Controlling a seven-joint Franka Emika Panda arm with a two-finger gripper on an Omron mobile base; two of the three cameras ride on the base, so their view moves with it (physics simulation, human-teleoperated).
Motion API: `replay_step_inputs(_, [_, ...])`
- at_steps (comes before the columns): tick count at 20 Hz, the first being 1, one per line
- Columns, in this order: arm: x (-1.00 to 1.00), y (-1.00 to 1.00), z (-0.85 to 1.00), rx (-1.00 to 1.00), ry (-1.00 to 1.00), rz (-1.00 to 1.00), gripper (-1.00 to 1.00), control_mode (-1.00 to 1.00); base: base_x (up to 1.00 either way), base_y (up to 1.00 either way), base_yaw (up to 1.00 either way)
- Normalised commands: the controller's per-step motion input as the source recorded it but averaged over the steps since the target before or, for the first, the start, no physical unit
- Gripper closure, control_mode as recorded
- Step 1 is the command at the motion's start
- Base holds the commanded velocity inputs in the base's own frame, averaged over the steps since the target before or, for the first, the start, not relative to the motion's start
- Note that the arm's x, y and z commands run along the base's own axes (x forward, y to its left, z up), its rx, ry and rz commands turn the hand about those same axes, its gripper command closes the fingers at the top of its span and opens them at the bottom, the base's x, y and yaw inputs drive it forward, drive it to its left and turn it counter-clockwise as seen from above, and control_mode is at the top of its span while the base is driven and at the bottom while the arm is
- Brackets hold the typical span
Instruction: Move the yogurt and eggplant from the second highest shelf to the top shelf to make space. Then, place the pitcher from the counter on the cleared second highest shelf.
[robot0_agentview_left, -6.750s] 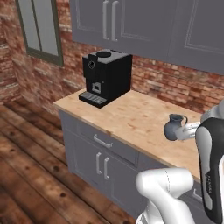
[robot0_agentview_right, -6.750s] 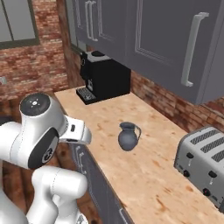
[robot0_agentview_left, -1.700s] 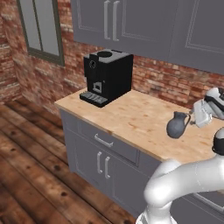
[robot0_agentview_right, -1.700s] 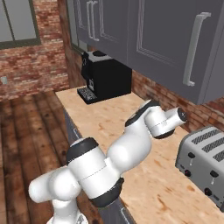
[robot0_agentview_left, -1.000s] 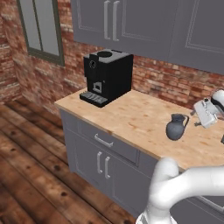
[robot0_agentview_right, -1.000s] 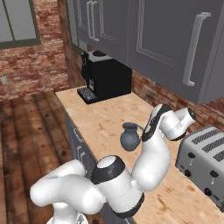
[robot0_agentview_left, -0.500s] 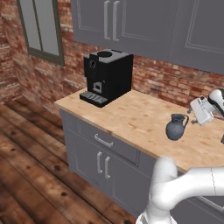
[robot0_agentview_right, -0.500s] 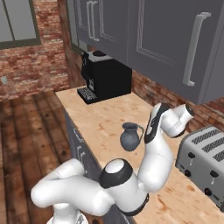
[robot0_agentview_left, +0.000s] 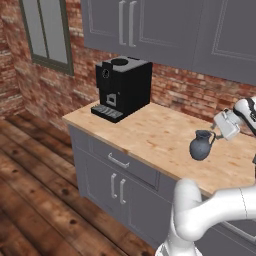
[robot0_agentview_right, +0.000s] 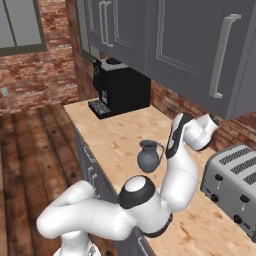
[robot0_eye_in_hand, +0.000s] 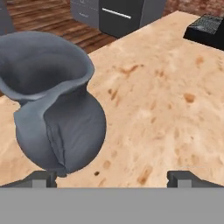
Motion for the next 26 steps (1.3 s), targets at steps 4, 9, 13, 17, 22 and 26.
replay_step_inputs(4, [-0.07, 0.01, 0.00, 0.00, 0.23, 0.01, -1.00, -1.00, 0.00, 0.00, 0.00])
replay_step_inputs(9, [-0.15, 0.00, 0.00, 0.00, 0.19, 0.03, -1.00, -1.00, 0.00, 0.00, 0.00])
replay_step_inputs(13, [-0.27, 0.00, 0.00, 0.00, 0.12, 0.05, -1.00, -1.00, 0.00, 0.00, 0.00])
replay_step_inputs(17, [-0.21, 0.01, 0.00, 0.00, 0.07, 0.05, -1.00, -1.00, 0.00, 0.00, 0.00])
replay_step_inputs(22, [-0.10, 0.16, -0.02, 0.00, 0.00, 0.02, -1.00, -1.00, 0.00, 0.00, 0.00])
replay_step_inputs(26, [-0.09, 0.34, -0.12, 0.00, -0.07, 0.00, -1.00, -1.00, 0.00, 0.00, 0.00])
